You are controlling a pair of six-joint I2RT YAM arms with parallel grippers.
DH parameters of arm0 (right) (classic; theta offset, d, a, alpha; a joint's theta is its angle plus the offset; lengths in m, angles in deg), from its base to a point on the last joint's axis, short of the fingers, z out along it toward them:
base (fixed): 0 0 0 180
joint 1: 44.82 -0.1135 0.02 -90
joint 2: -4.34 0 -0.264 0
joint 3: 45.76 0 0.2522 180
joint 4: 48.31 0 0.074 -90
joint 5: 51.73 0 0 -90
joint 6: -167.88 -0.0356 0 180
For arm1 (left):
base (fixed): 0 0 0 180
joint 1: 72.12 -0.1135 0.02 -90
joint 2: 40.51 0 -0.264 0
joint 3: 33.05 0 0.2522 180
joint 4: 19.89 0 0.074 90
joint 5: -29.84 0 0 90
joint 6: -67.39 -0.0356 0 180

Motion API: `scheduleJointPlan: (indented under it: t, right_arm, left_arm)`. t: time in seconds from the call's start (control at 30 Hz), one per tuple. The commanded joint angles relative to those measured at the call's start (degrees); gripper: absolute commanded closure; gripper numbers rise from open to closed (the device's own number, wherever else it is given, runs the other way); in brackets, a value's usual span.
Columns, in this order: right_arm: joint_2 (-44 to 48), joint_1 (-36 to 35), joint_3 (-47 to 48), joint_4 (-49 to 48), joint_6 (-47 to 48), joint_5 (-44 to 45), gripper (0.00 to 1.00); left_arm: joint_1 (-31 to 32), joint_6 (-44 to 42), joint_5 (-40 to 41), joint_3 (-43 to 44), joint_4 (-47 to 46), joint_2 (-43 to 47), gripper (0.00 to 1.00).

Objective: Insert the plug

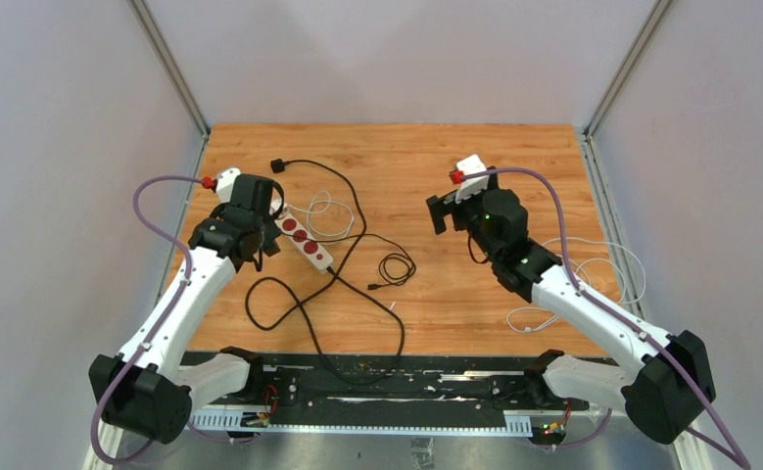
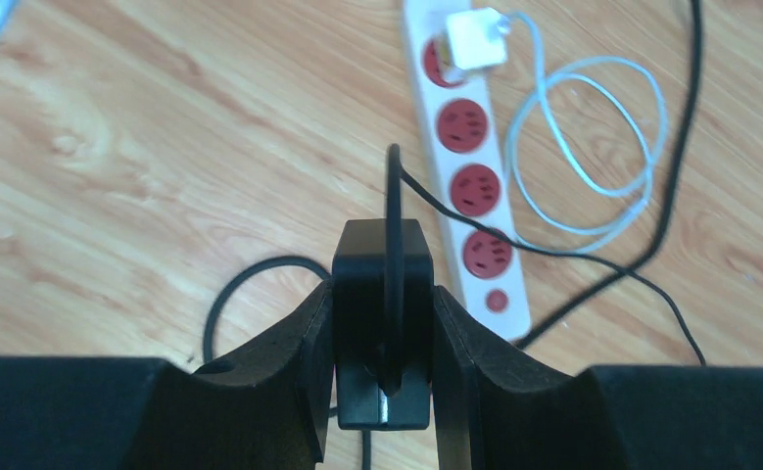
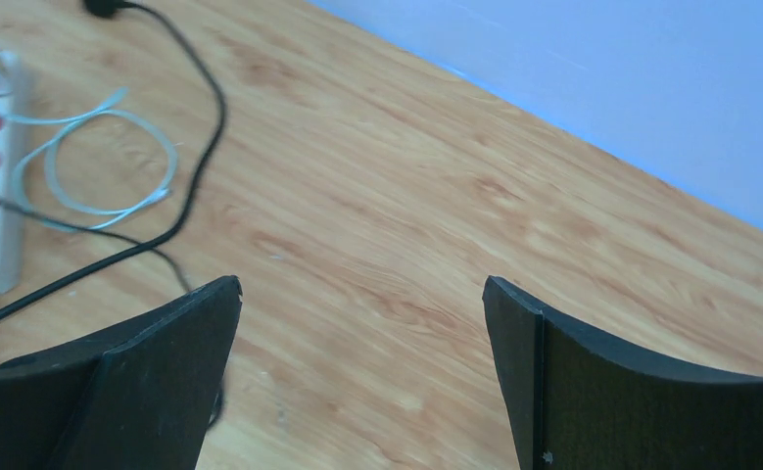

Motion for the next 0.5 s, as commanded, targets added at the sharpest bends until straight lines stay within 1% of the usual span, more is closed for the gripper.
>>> scheduleJointPlan:
  t: [0.0,0.07,0.17,0.27,0.33,0.37,0.43,0.47]
  right_arm:
    - [2.5,4.2,-2.1,-0.8,-4.1,7.0,0.0]
    - [2.8,5.4,-2.6,-0.8,-4.3,6.7,0.0]
    - [2.8,6.5,-2.8,-0.8,-4.2,6.4,0.0]
    - [2.7,7.2,-2.9,-0.6,-3.7,7.1,0.0]
    - [2.5,7.8,-3.0,-0.6,-3.5,7.5,0.0]
    - [2.5,8.1,-3.1,-0.6,-3.5,7.6,0.0]
    - [2.3,8.7,-3.3,-0.6,-3.3,7.5,0.0]
    - [2.2,8.9,-3.3,-0.6,-3.3,7.4,0.0]
  left_arm:
    - [-3.5,4.4,12.2,1.7,4.7,-0.7,1.0]
    - [-9.5,5.8,14.5,2.8,8.2,-1.5,1.0]
    - [-20.8,5.8,14.1,2.7,8.5,1.8,1.0]
    - [-28.5,4.5,15.4,5.1,8.5,5.1,1.0]
    - [-30.3,3.4,15.8,7.1,8.6,5.4,1.0]
    - [-30.4,3.2,14.7,7.6,8.6,5.1,1.0]
    - [-30.5,4.7,10.7,7.9,8.4,4.5,1.0]
    - [-30.5,4.7,7.2,7.3,7.2,3.8,1.0]
